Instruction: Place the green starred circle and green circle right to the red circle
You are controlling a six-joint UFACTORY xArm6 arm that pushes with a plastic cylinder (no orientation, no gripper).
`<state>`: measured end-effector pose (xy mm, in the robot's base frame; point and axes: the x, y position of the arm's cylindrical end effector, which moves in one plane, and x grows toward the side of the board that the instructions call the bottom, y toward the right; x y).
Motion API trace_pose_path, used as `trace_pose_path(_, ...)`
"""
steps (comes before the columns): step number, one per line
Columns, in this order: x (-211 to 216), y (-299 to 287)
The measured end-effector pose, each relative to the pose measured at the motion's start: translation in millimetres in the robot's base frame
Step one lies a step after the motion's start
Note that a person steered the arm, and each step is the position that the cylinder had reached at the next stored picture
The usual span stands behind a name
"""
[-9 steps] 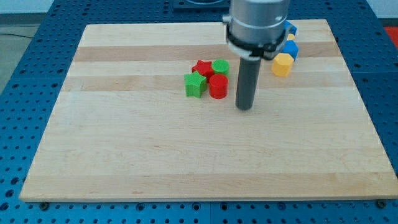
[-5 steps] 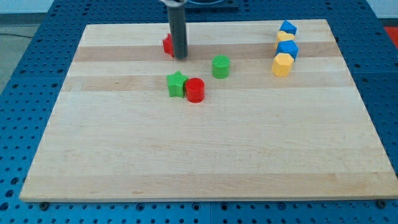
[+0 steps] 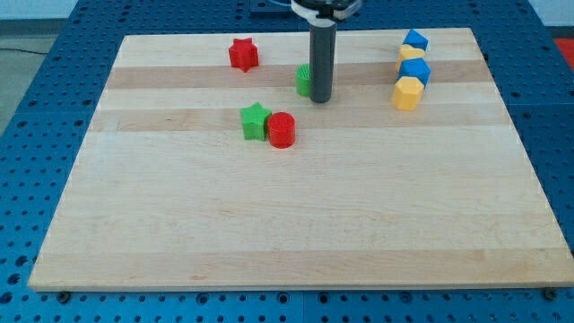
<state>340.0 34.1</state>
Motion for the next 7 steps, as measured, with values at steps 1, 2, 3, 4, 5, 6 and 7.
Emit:
trace_pose_path(1, -12, 2)
trace_pose_path(2, -48, -40)
trace_pose_path(3, -18, -17)
trace_pose_path(4, 97, -17)
trace_pose_path(5, 98, -57)
trace_pose_path(6, 43, -81)
trace_pose_path(7, 24, -85)
